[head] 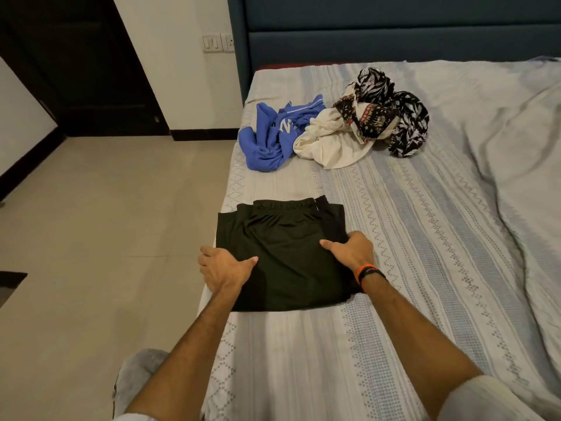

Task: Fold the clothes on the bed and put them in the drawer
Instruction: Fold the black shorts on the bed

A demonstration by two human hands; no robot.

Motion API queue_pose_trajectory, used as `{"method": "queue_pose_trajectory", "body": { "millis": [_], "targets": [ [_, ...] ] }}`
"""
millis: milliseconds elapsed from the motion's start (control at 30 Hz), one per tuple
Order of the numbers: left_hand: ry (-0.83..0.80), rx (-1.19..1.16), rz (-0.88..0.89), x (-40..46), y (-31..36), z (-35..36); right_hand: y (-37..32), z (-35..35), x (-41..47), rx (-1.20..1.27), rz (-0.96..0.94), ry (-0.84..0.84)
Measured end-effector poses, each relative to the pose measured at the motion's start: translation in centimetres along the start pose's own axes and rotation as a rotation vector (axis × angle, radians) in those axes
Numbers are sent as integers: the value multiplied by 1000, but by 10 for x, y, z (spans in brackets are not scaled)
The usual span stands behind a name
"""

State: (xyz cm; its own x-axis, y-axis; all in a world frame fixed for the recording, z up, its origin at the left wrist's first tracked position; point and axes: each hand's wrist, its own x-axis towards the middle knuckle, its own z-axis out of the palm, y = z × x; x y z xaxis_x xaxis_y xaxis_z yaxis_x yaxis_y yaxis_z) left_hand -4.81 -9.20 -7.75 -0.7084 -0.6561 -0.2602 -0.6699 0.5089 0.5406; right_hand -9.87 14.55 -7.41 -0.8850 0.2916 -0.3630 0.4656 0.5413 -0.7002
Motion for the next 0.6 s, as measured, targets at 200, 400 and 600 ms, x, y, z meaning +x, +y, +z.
{"method": "queue_pose_trajectory", "body": {
  "millis": [200,400,600],
  "targets": [
    [-114,-111,61,3,7,5,-7,7,0,101,-10,-129],
    [-218,-299,80,16,20,10,-10,13,-2,-26,-181,-159],
    [-332,-605,-21,19,13,10,-4,9,-3,211,-186,-167]
  ]
}}
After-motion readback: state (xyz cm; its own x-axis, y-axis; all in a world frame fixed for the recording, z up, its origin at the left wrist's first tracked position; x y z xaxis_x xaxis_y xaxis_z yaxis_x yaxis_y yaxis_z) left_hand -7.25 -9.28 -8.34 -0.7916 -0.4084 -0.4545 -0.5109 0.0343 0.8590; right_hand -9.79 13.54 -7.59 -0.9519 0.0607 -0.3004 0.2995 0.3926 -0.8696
